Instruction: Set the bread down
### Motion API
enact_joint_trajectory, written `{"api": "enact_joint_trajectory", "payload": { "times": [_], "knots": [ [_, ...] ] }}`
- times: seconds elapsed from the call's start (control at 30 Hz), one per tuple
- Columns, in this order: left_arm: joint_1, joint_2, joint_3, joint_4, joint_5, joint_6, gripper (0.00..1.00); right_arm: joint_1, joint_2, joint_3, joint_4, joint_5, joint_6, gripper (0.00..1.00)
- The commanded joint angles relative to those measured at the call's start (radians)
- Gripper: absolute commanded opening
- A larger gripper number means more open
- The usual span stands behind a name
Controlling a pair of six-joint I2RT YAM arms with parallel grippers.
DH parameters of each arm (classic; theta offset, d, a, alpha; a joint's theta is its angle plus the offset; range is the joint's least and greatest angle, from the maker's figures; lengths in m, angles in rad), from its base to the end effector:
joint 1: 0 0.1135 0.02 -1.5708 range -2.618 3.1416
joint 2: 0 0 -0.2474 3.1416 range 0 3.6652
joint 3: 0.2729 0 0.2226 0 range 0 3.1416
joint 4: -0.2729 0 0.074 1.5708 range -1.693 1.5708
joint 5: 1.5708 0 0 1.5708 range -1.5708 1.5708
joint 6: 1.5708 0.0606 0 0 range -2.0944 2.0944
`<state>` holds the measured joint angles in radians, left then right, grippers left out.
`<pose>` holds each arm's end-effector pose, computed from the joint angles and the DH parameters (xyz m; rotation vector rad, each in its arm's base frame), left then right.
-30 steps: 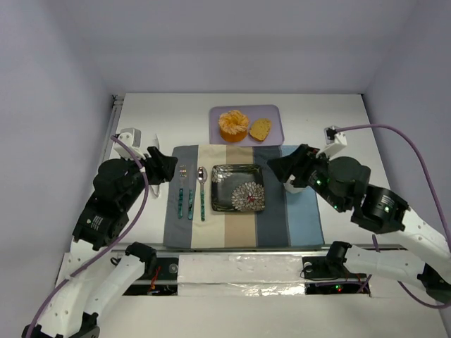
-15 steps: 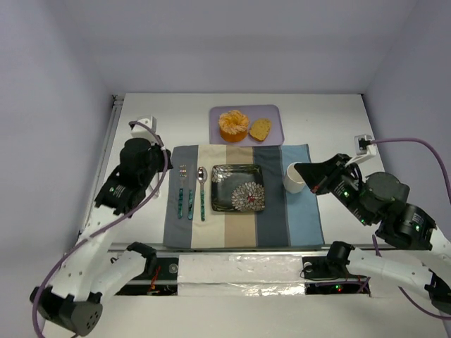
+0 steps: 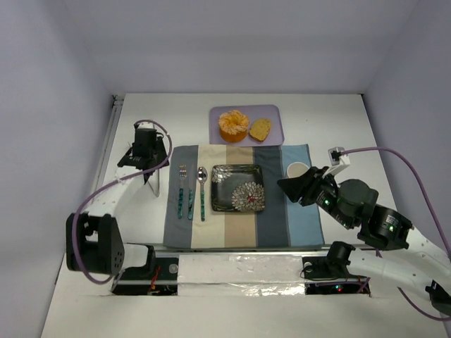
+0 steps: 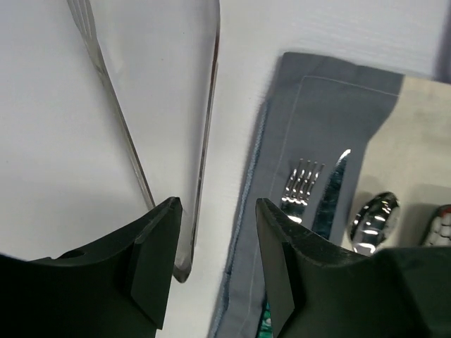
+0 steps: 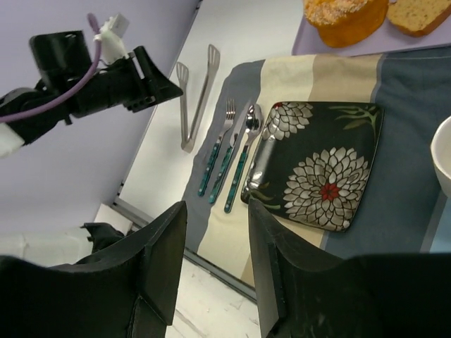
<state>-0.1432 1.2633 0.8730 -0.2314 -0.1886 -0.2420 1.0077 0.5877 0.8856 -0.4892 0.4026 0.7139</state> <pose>0.2735 -0.0280 0.2455 -0.2132 2.1694 -0.0120 0.0888 0.0962 0.3463 0.0365 1.8346 0.8913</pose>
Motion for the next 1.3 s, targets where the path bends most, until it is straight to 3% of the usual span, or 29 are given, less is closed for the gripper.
{"api": "enact_joint_trajectory", "payload": {
  "times": [0.0, 0.2, 0.37, 0.6, 0.7, 0.73, 0.8, 0.97, 1.03, 1.07, 1.1, 1.2, 1.27],
  "knots": [
    [0.042, 0.063, 0.004, 0.082, 0.026, 0.036, 0.44, 0.0, -0.002, -0.016, 0.086, -0.028, 0.002, 0.46],
    [0.053, 0.281, 0.101, 0.135, 0.067, 0.076, 0.44, 0.0, 0.009, -0.056, 0.127, -0.056, 0.01, 0.46],
    [0.062, 0.456, 0.188, 0.15, 0.009, 0.104, 0.43, 0.0, 0.023, -0.065, 0.124, -0.062, 0.012, 0.46],
    [0.071, 0.593, 0.276, 0.164, -0.023, 0.141, 0.36, 0.0, 0.027, -0.094, 0.123, -0.077, 0.03, 0.46],
    [0.071, 0.63, 0.307, 0.165, -0.032, 0.15, 0.24, 0.0, 0.04, -0.105, 0.133, -0.077, 0.041, 0.46],
    [0.071, 0.636, 0.314, 0.167, -0.038, 0.153, 0.12, 0.0, 0.053, -0.109, 0.142, -0.084, 0.041, 0.45],
    [0.071, 0.647, 0.319, 0.164, -0.067, 0.156, 0.02, 0.0, 0.07, -0.108, 0.146, -0.084, 0.044, 0.45],
    [0.071, 0.561, 0.337, 0.138, -0.106, 0.132, 0.0, 0.0, 0.125, -0.099, 0.188, -0.108, 0.041, 0.45],
    [0.071, 0.503, 0.351, 0.129, -0.097, 0.115, 0.0, 0.0, 0.147, -0.097, 0.227, -0.145, 0.045, 0.5],
    [0.071, 0.47, 0.354, 0.126, -0.092, 0.109, 0.0, 0.0, 0.159, -0.096, 0.247, -0.166, 0.045, 0.58],
    [0.061, 0.397, 0.356, 0.127, -0.074, 0.095, 0.0, 0.0, 0.188, -0.094, 0.267, -0.189, 0.045, 0.74],
    [0.039, 0.233, 0.344, 0.136, 0.039, 0.047, 0.0, 0.0, 0.257, -0.086, 0.345, -0.264, 0.061, 0.89],
    [0.025, 0.147, 0.299, 0.171, 0.141, 0.012, 0.0, 0.0, 0.297, -0.085, 0.42, -0.329, 0.074, 0.91]
  ]
}}
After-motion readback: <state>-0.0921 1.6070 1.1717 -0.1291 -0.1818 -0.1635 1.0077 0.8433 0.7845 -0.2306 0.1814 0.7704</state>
